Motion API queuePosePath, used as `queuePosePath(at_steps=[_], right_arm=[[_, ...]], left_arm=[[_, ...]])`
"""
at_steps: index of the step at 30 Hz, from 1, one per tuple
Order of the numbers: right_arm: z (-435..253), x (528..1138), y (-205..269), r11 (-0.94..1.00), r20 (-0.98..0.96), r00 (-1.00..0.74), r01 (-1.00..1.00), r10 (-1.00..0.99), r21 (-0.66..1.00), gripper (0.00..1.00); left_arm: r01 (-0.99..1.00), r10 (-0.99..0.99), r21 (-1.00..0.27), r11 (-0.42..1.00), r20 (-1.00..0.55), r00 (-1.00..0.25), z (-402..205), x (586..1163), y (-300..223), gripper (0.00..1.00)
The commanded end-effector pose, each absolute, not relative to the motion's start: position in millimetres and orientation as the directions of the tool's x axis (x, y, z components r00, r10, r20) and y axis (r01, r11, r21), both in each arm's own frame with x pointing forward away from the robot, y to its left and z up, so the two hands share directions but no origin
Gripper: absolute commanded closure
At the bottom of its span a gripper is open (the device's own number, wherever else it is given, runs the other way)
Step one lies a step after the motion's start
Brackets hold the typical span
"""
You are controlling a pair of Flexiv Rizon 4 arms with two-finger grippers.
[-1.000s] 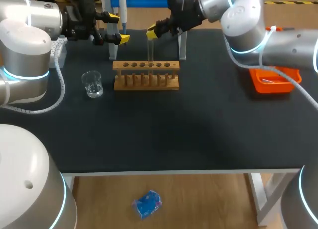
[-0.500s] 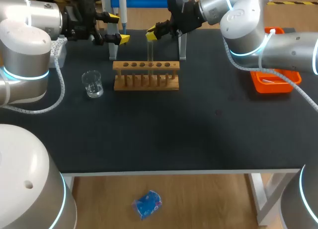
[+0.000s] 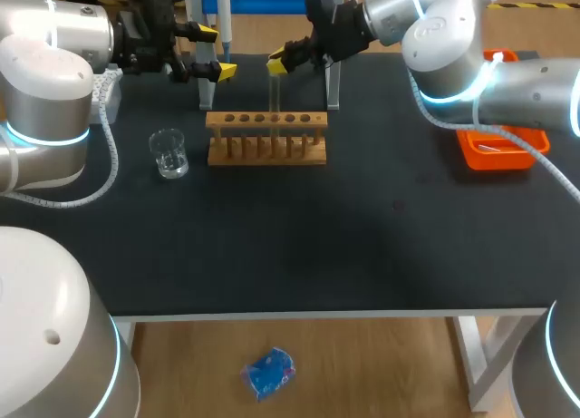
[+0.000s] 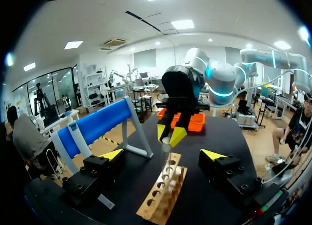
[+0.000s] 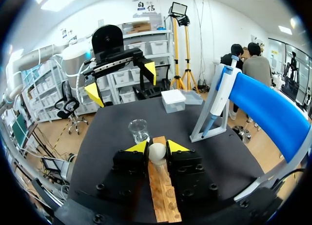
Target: Invert the test tube, pick up the pipette, mount the tip to pipette, aspirate from beaker and dispense into the tube, eject the tip, return the pipette, and cap with the stopper.
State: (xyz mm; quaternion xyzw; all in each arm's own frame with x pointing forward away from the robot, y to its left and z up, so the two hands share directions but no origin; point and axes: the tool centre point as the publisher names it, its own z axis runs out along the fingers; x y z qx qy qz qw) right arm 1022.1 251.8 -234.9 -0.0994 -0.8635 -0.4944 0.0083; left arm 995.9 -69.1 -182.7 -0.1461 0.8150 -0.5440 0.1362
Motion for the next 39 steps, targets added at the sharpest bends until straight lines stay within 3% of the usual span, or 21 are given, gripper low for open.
queuePosePath(at_steps=[1, 18, 32, 33, 35, 37, 39], right_arm=[[-241.3, 1021.1, 250.1, 0.489, 0.11, -0.98, 0.179, 0.167, 0.854, 0.0], [-217.5, 1023.8, 247.6, 0.447, 0.072, -0.982, 0.145, 0.177, 0.882, 0.0], [-190.4, 1024.2, 247.9, 0.274, 0.02, -0.984, 0.069, 0.179, 0.959, 0.0], [-190.1, 1024.1, 248.0, 0.269, 0.018, -0.984, 0.066, 0.179, 0.961, 0.04], [-189.0, 1024.2, 248.6, 0.258, 0.014, -0.984, 0.06, 0.178, 0.964, 0.32], [-187.4, 1024.1, 249.6, 0.241, 0.016, -0.985, 0.058, 0.173, 0.969, 0.76], [-186.2, 1023.6, 250.6, 0.238, 0.009, -0.985, 0.051, 0.174, 0.97, 1.0]], left_arm=[[-0.09, -0.388, -0.927, 0.365, -0.064, -0.919, -183.0, 995.3, -69.1, 0.0], [-0.09, -0.388, -0.927, 0.365, -0.064, -0.919, -183.0, 995.3, -69.1, 0.0], [-0.09, -0.388, -0.927, 0.365, -0.064, -0.919, -183.0, 995.3, -69.1, 0.0], [-0.09, -0.388, -0.927, 0.365, -0.064, -0.919, -183.0, 995.3, -69.1, 0.0], [-0.09, -0.388, -0.927, 0.365, -0.064, -0.919, -183.0, 995.3, -69.1, 0.0], [-0.09, -0.388, -0.927, 0.365, -0.064, -0.919, -183.0, 995.3, -69.1, 0.0], [-0.09, -0.388, -0.927, 0.365, -0.064, -0.919, -183.0, 995.3, -69.1, 0.0]])
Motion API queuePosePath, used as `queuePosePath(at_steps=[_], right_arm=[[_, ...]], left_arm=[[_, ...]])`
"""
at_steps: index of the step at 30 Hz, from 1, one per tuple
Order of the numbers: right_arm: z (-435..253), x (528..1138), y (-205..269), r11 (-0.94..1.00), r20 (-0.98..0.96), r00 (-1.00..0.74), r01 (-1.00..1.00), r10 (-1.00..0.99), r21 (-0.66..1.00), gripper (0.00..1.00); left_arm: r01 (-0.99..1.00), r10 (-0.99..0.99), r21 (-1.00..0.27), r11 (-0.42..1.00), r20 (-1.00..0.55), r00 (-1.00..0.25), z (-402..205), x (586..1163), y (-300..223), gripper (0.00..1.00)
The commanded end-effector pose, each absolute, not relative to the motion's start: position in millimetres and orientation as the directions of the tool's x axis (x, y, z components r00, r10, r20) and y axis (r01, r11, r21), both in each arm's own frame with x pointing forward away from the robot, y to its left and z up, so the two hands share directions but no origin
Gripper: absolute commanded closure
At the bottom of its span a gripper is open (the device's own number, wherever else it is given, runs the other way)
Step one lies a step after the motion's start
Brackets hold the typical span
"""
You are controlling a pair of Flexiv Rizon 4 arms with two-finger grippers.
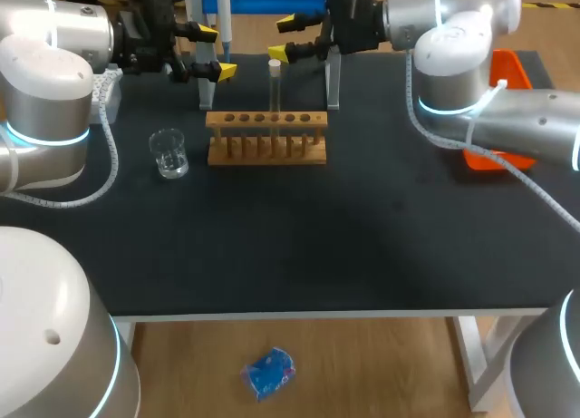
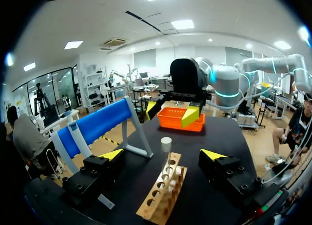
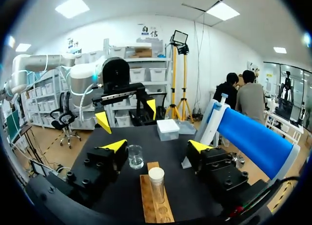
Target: Invert the test tube, pick up the pipette, mount the tip to pipette, aspirate from beaker and dispense into the tube, eject the tip, return the pipette, and cap with the stopper.
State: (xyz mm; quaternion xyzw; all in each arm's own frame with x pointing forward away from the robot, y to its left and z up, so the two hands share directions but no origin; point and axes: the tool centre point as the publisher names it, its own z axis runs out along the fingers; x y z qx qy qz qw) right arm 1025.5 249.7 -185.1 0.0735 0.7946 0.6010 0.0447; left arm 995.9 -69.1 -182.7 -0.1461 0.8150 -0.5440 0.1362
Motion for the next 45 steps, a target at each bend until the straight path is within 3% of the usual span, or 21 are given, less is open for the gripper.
queuePosePath(at_steps=[1, 45], right_arm=[[-185.9, 1023.3, 250.9, 0.235, 0.008, -0.985, 0.049, 0.172, 0.971, 1.0], [-215.7, 1022.3, 259.3, 0.147, 0.036, -0.985, 0.061, 0.171, 0.987, 1.0]], left_arm=[[-0.09, -0.388, -0.927, 0.365, -0.064, -0.919, -183.0, 995.3, -69.1, 0.0], [-0.09, -0.388, -0.927, 0.365, -0.064, -0.919, -183.0, 995.3, -69.1, 0.0]])
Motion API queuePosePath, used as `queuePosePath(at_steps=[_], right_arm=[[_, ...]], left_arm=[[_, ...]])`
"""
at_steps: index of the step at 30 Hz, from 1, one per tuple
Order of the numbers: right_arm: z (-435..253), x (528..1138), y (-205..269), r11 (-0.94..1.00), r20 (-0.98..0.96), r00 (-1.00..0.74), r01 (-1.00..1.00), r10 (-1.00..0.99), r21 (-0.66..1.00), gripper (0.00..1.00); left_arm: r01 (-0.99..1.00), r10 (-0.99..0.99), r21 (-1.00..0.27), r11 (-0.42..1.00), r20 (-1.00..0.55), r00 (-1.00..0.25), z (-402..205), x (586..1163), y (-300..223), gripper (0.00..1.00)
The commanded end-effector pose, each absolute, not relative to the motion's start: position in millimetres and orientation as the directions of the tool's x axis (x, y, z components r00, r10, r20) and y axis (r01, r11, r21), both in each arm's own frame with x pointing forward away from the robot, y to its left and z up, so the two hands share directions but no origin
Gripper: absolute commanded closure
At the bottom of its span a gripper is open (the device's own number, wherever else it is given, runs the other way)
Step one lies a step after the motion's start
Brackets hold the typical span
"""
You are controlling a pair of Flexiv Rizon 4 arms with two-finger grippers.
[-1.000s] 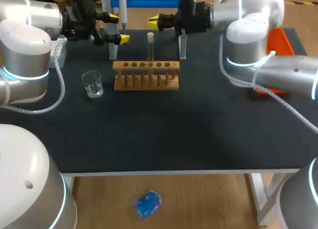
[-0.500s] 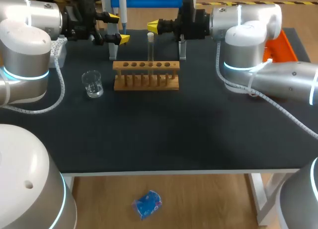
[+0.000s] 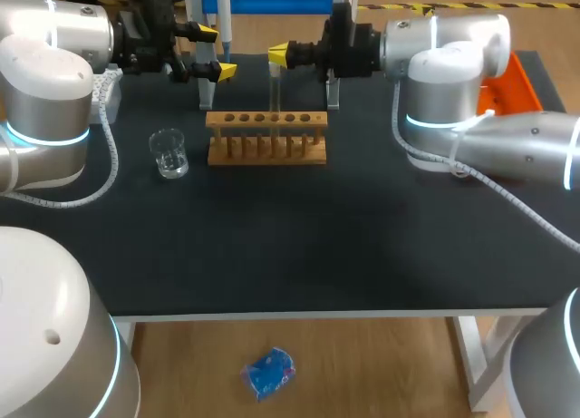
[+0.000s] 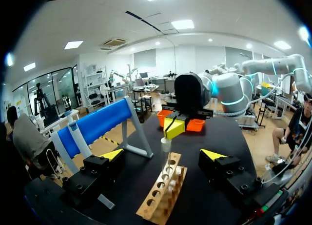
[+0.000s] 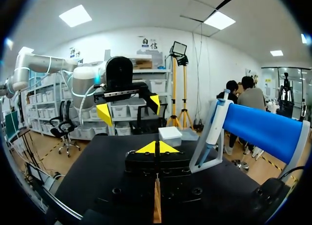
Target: Invert the test tube, pick up the pipette, mount the tip to pipette, aspirate from beaker and dispense into the tube, eject the tip, return the pipette, and cap with the stopper.
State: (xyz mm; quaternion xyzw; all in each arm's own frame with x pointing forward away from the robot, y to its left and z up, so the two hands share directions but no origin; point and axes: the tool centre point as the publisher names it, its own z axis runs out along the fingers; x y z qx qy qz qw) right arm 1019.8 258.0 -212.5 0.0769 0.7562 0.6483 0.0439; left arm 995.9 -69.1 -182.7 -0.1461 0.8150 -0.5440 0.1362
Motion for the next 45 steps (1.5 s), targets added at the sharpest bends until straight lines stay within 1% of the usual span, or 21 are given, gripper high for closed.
queuePosePath(at_steps=[1, 17, 23, 34, 45], right_arm=[[-216.4, 1022.5, 259.4, 0.147, 0.037, -0.985, 0.062, 0.171, 0.987, 1.0], [-229.4, 1021.1, 258.5, 0.136, 0.061, -0.983, 0.085, 0.17, 0.987, 1.0], [-234.5, 1018.9, 258.1, 0.081, 0.109, -0.979, 0.124, 0.172, 0.989, 1.0], [-238.1, 1017.0, 257.7, 0.066, 0.12, -0.977, 0.134, 0.173, 0.989, 1.0], [-214.4, 1019.7, 253.3, 0.038, 0.097, -0.979, 0.106, 0.179, 0.994, 1.0]], left_arm=[[-0.09, -0.388, -0.927, 0.365, -0.064, -0.919, -183.0, 995.3, -69.1, 0.0], [-0.09, -0.388, -0.927, 0.365, -0.064, -0.919, -183.0, 995.3, -69.1, 0.0], [-0.09, -0.388, -0.927, 0.365, -0.064, -0.919, -183.0, 995.3, -69.1, 0.0], [-0.09, -0.388, -0.927, 0.365, -0.064, -0.919, -183.0, 995.3, -69.1, 0.0], [-0.09, -0.388, -0.927, 0.365, -0.064, -0.919, -183.0, 995.3, -69.1, 0.0]])
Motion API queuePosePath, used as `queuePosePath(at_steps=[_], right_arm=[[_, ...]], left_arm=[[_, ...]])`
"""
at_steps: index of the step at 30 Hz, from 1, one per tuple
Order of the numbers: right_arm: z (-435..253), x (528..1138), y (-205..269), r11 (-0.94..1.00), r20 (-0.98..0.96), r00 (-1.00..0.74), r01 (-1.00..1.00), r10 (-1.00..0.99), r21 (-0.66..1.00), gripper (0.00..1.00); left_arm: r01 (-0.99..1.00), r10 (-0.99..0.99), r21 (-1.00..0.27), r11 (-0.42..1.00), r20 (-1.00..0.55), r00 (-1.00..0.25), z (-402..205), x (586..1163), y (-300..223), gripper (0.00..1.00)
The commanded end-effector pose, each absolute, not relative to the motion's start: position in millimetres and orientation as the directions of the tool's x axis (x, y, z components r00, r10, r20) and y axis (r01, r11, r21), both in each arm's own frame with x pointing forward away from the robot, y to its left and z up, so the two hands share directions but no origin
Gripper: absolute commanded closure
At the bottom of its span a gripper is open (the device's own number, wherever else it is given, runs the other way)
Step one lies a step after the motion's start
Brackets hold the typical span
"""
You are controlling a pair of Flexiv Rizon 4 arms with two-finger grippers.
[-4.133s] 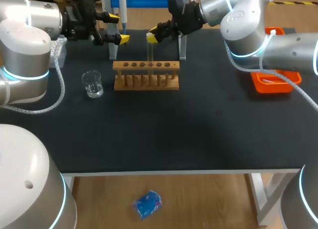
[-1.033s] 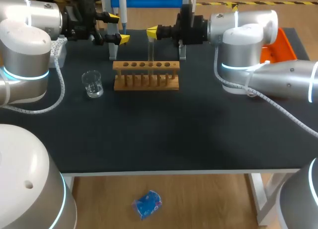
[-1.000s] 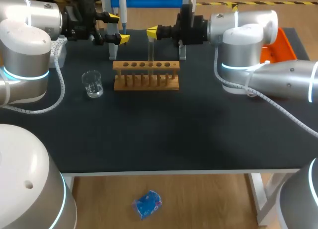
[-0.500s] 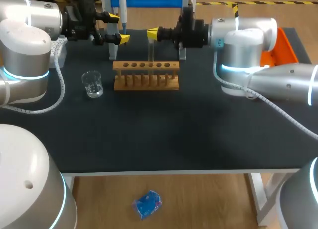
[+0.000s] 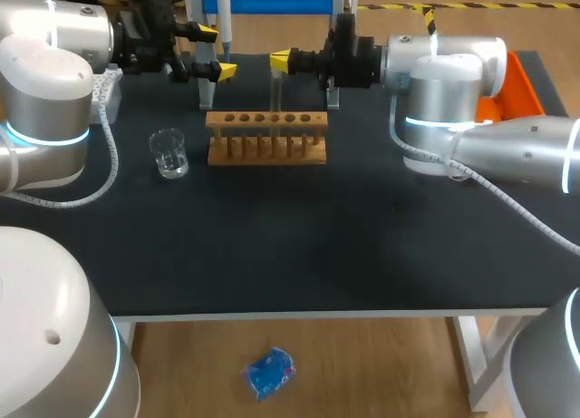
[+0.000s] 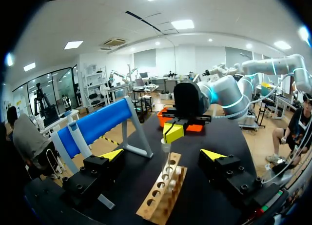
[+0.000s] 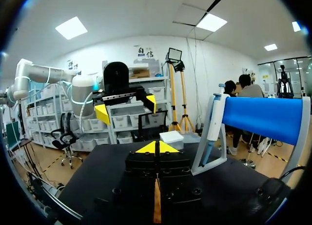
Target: Invert the test tube, pick up the pipette, mount the tip to pipette, aspirate from beaker and dispense into the tube, eject the tip, return the pipette, and cap with the stopper.
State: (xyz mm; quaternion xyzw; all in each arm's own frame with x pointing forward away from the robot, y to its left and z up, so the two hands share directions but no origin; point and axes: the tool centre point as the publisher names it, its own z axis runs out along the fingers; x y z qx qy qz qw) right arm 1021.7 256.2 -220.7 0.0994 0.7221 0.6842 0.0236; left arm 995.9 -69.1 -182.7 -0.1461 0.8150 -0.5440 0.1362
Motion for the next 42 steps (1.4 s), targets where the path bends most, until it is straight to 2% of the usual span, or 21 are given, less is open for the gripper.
queuePosePath(at_steps=[1, 7, 8, 9, 10, 21, 42], right_arm=[[-210.8, 1019.7, 253.1, 0.041, 0.094, -0.979, 0.103, 0.178, 0.994, 1.0], [-191.7, 1017.9, 249.3, 0.047, 0.072, -0.981, 0.082, 0.18, 0.995, 1.0], [-187.2, 1017.8, 247.7, 0.055, 0.062, -0.981, 0.073, 0.183, 0.996, 0.71], [-183.6, 1017.9, 246.2, 0.057, 0.06, -0.981, 0.072, 0.185, 0.996, 0.53], [-180.2, 1018.0, 244.8, 0.06, 0.052, -0.981, 0.064, 0.187, 0.996, 0.02], [-142.6, 1016.9, 212.3, 0.222, -0.084, -0.976, -0.038, 0.201, 0.974, 0.0], [-142.6, 1016.9, 212.3, 0.222, -0.084, -0.976, -0.038, 0.201, 0.974, 0.0]], left_arm=[[-0.09, -0.388, -0.927, 0.365, -0.064, -0.919, -183.0, 995.3, -69.1, 0.0], [-0.09, -0.388, -0.927, 0.365, -0.064, -0.919, -183.0, 995.3, -69.1, 0.0], [-0.09, -0.388, -0.927, 0.365, -0.064, -0.919, -183.0, 995.3, -69.1, 0.0], [-0.09, -0.388, -0.927, 0.365, -0.064, -0.919, -183.0, 995.3, -69.1, 0.0], [-0.09, -0.388, -0.927, 0.365, -0.064, -0.919, -183.0, 995.3, -69.1, 0.0], [-0.09, -0.388, -0.927, 0.365, -0.064, -0.919, -183.0, 995.3, -69.1, 0.0], [-0.09, -0.388, -0.927, 0.365, -0.064, -0.919, -183.0, 995.3, -69.1, 0.0]])
